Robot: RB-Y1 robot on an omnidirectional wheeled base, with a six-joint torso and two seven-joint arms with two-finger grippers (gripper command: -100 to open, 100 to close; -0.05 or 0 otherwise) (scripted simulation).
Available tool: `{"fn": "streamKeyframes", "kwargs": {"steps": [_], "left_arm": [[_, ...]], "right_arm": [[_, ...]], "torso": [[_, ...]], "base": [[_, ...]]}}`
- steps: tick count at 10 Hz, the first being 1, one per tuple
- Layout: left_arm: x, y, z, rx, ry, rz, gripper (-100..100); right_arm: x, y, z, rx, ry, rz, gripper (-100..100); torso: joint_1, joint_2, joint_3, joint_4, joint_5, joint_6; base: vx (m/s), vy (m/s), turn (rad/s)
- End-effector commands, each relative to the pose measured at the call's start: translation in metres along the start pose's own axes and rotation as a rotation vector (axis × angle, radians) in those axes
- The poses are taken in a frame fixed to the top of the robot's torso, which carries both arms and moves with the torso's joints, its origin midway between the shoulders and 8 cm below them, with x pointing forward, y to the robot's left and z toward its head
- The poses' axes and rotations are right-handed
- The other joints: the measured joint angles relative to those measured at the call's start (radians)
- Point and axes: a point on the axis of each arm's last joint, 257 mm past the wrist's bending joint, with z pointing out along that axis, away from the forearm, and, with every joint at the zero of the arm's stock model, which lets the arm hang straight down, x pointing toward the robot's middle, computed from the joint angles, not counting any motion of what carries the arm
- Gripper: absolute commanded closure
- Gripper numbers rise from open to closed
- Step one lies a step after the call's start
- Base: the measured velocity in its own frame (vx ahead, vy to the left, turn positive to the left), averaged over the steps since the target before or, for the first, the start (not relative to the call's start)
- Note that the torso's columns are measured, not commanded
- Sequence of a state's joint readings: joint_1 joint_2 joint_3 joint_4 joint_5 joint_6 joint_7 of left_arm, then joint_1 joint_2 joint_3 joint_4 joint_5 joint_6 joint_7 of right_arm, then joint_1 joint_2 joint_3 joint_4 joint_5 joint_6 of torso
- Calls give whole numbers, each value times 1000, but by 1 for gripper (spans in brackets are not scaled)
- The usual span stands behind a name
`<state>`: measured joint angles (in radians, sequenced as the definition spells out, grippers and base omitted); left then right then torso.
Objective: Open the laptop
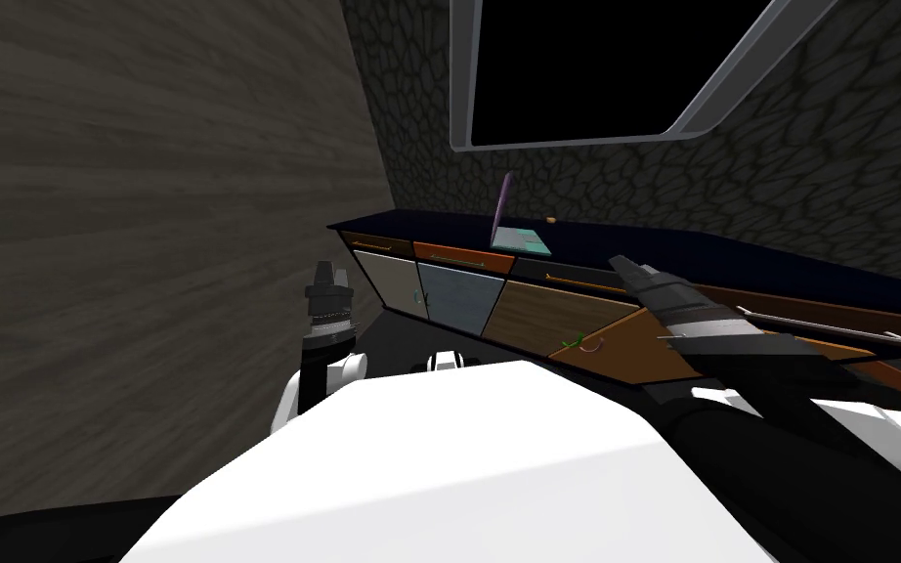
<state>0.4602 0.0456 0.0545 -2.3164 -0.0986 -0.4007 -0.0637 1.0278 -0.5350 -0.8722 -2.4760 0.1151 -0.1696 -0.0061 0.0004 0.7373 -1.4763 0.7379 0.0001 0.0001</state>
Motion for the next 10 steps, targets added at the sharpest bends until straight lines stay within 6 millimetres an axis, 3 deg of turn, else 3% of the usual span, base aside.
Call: {"fn": "streamKeyframes", "kwargs": {"steps": [1,10], "left_arm": [[0,0,0,0,0,0,0],[0,0,0,0,0,0,0]], "right_arm": [[-11,-10,0,35,37,-115,-100],[-47,-34,7,130,152,-484,-100]], "torso": [[-1,0,0,0,0,0],[0,0,0,0,0,0]], "base": [[78,121,-66],[95,119,-44]]}}
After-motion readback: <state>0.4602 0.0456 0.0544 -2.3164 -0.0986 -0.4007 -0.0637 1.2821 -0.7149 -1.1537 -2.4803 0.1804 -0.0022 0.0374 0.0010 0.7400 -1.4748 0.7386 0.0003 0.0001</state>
